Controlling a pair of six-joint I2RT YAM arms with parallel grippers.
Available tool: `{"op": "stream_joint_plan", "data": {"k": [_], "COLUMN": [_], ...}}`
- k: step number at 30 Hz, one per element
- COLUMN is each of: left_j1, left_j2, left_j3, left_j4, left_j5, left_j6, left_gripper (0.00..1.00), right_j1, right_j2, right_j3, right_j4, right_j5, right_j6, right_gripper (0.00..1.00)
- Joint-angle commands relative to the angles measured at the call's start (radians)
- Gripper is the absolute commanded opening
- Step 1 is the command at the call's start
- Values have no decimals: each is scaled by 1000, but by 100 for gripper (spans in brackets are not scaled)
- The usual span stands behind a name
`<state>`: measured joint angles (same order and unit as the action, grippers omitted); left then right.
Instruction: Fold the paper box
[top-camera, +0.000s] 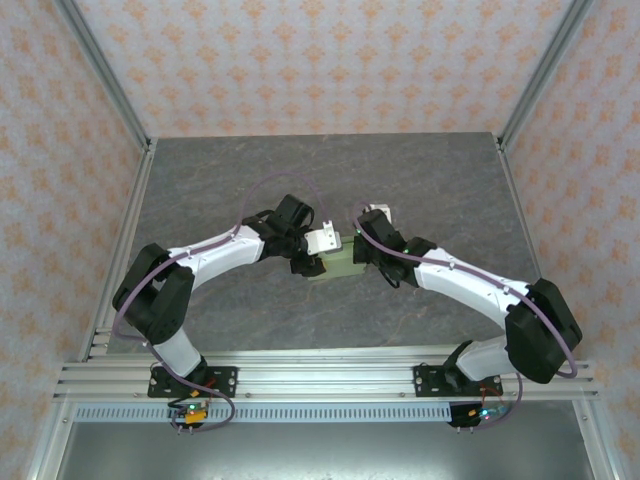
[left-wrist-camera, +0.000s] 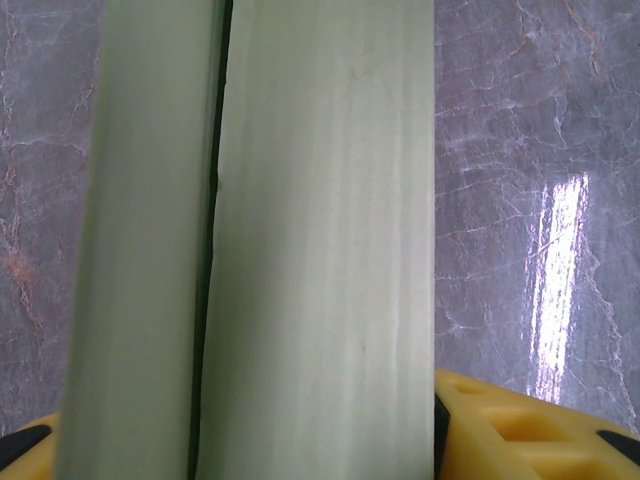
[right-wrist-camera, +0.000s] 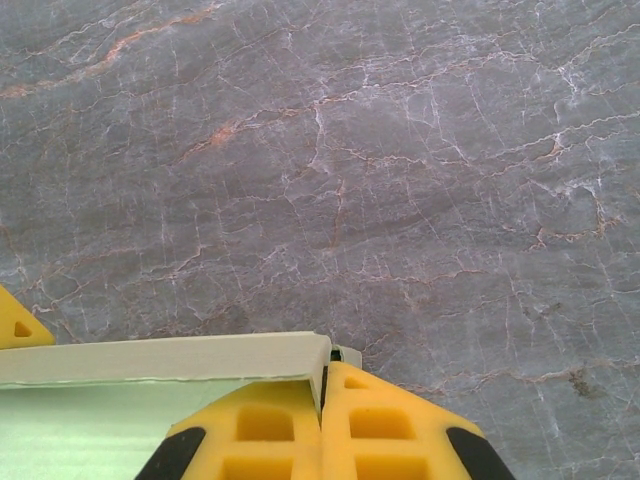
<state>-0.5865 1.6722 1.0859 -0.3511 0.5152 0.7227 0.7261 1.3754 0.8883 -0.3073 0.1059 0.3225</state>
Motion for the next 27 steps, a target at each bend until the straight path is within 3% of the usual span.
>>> {"op": "stream_joint_plan", "data": {"k": [1, 12, 15, 18, 20, 27], "left_j1": [1, -6, -14, -14, -15, -14], "left_j2": [9, -32, -87, -197, -275, -472], "left_j3": [28, -1, -10, -80, -135, -297], "left_j4": [-19, 63, 96, 154, 198, 326], "left_j5": [-27, -39, -171, -194, -190, -380], "left_j6": [4, -93, -271, -398, -466, -768], "left_gripper": [53, 58, 60, 69, 99, 100], "right_j1": [12, 35, 38, 39, 39, 58], "right_j2": [7, -30, -34, -37, -35, -36], "right_j3": [-54, -130, -133, -129, -126, -116], "right_j4": [-48, 24, 24, 12, 10, 4], "right_j5": [14, 86, 108, 130, 136, 182], "right_j6": [23, 81, 106, 147, 167, 186], "right_gripper": [2, 2, 2, 2, 2, 2]}}
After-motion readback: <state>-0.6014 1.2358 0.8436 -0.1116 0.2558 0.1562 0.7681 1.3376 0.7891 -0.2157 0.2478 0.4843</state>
